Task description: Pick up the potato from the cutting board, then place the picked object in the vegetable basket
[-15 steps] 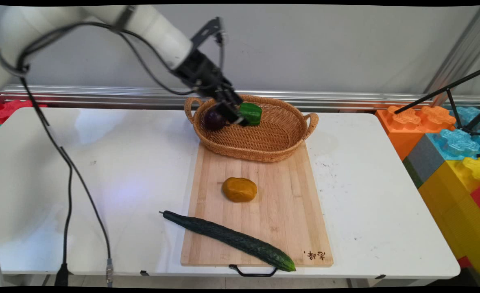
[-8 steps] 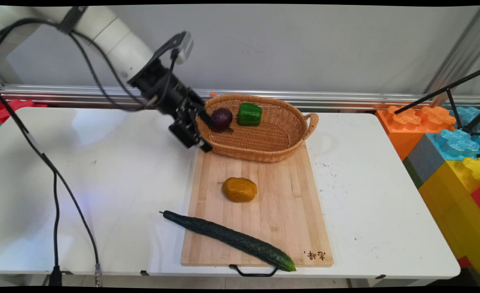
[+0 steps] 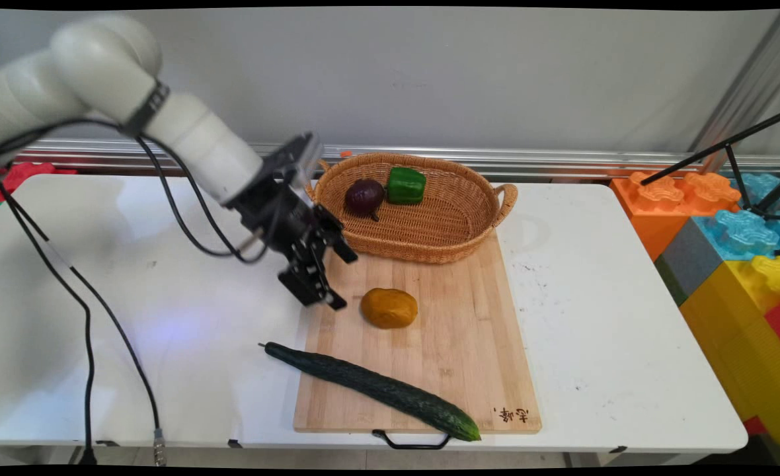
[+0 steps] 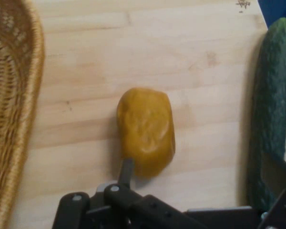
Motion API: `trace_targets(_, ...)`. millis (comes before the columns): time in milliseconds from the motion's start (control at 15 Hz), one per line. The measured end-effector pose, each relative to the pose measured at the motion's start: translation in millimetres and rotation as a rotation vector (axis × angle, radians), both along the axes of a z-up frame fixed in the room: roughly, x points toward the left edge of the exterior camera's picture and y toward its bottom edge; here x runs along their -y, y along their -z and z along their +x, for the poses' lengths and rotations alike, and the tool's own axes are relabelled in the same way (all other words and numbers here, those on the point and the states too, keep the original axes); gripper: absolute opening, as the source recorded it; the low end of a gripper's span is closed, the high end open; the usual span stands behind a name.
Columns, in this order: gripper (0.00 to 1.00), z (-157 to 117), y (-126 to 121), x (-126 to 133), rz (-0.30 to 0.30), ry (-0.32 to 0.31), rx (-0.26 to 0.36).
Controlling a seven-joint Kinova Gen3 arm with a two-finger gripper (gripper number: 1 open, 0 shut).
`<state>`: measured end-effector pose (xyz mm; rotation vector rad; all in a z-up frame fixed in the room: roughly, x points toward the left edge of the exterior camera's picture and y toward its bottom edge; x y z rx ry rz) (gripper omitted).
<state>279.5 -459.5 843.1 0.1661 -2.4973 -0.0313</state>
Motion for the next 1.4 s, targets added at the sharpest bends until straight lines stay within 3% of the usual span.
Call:
trace_targets(533, 1.0, -40.3, 64.3, -3.7, -0.098, -0.016, -0.019)
trace_targets(1000, 1.0, -58.4, 97.3, -1.8, -0.132, -0.058, -0.011)
trace_targets(1067, 0.0, -60.6, 100.2, -1.6, -0.132, -0.063, -0.012)
trace_targets(1400, 0.0, -65.1, 94.9, 0.5, -0.111, -0.082, -0.019)
